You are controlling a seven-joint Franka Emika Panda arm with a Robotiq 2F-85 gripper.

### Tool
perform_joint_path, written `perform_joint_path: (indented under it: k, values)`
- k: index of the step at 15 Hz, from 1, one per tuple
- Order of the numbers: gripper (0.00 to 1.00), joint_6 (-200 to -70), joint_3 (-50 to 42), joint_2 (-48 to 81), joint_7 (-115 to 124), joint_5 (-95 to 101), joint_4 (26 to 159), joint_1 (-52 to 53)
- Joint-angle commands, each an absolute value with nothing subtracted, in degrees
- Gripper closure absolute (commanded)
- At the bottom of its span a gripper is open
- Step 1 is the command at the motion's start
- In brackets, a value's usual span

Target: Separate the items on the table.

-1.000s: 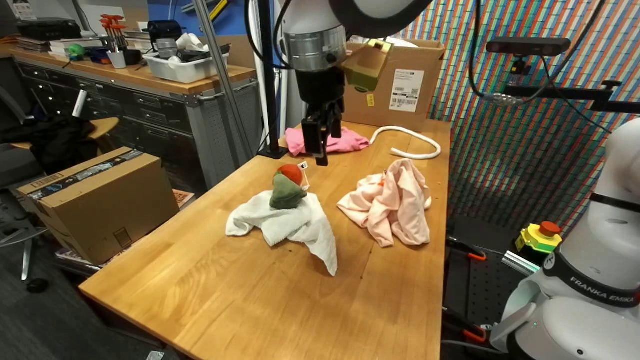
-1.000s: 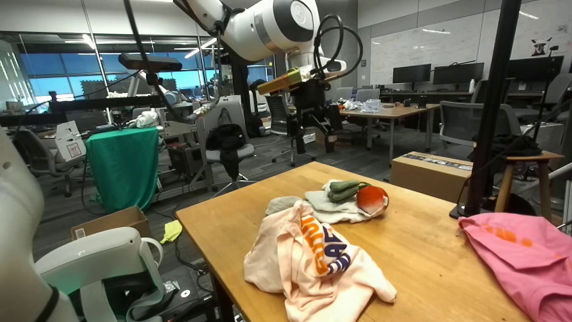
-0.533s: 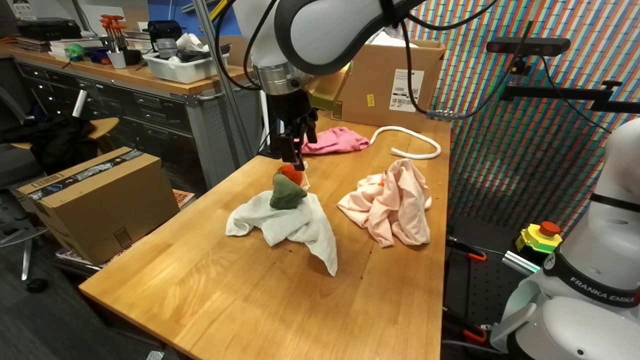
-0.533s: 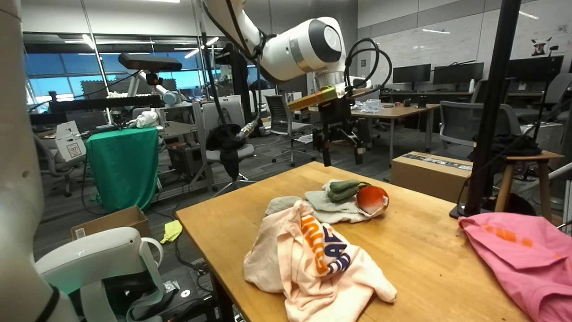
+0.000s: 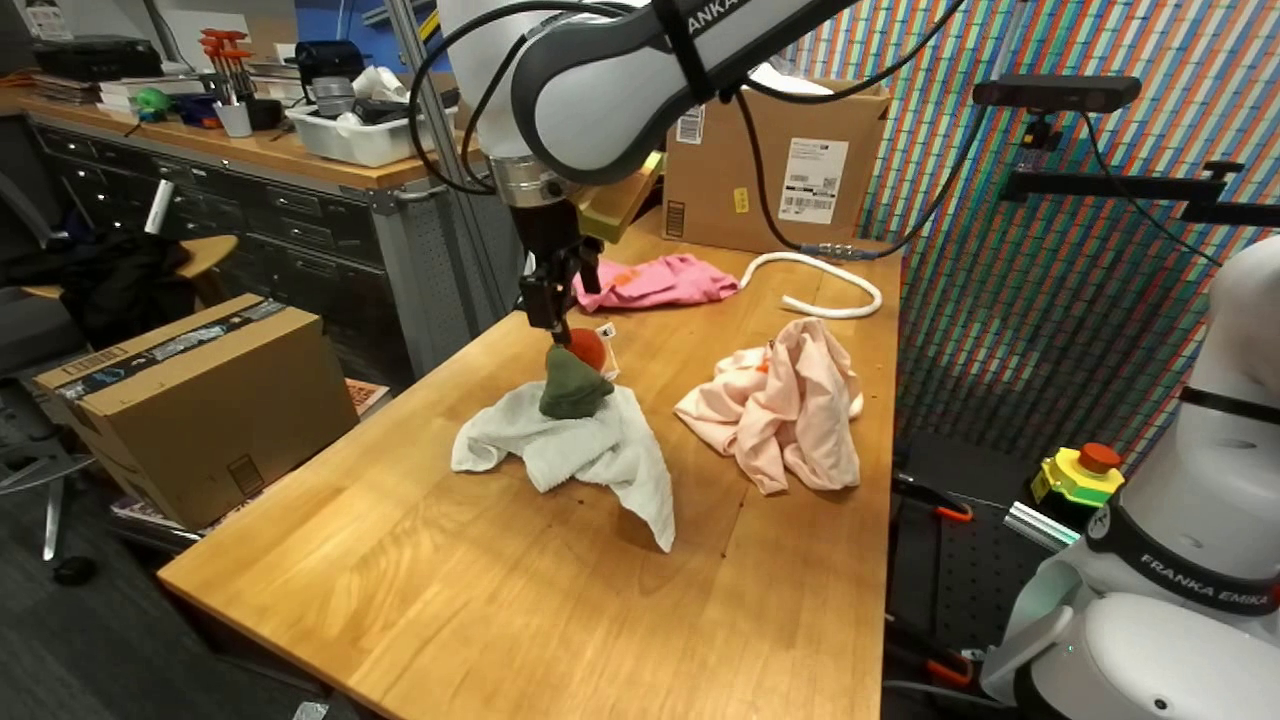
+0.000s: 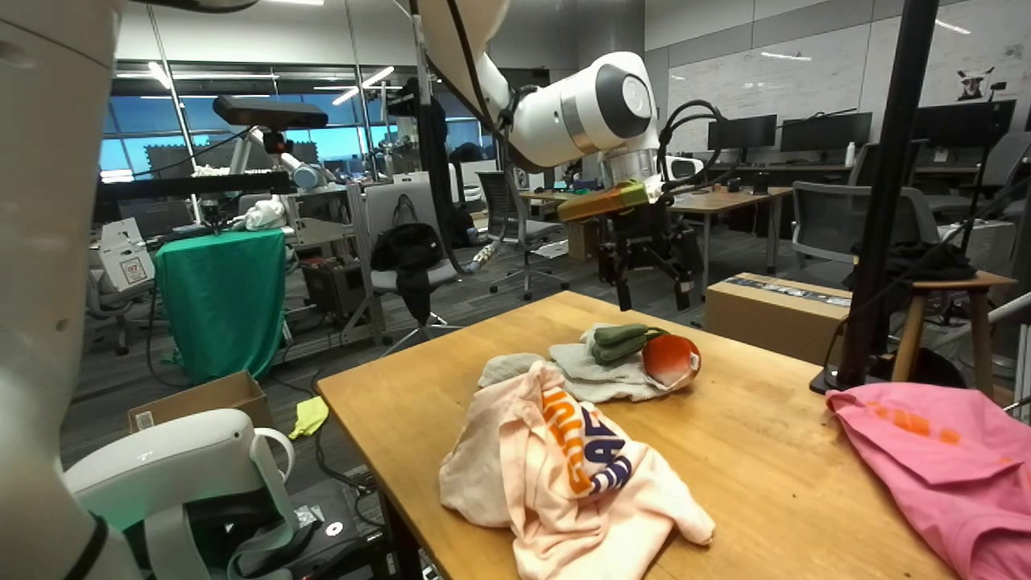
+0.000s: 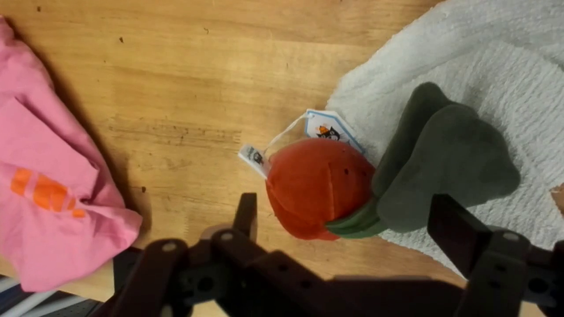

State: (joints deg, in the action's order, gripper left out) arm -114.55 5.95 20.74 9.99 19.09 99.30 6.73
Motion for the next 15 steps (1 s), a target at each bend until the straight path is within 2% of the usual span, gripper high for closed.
perform_joint_path:
  k: [1,15]
  values:
    - [0.00,-118.7,3.7,23.3,11.2,18.1,96.6,7.3]
    - [0.00,-128.7,-1.2,28.0,30.7,12.0,97.4,8.5]
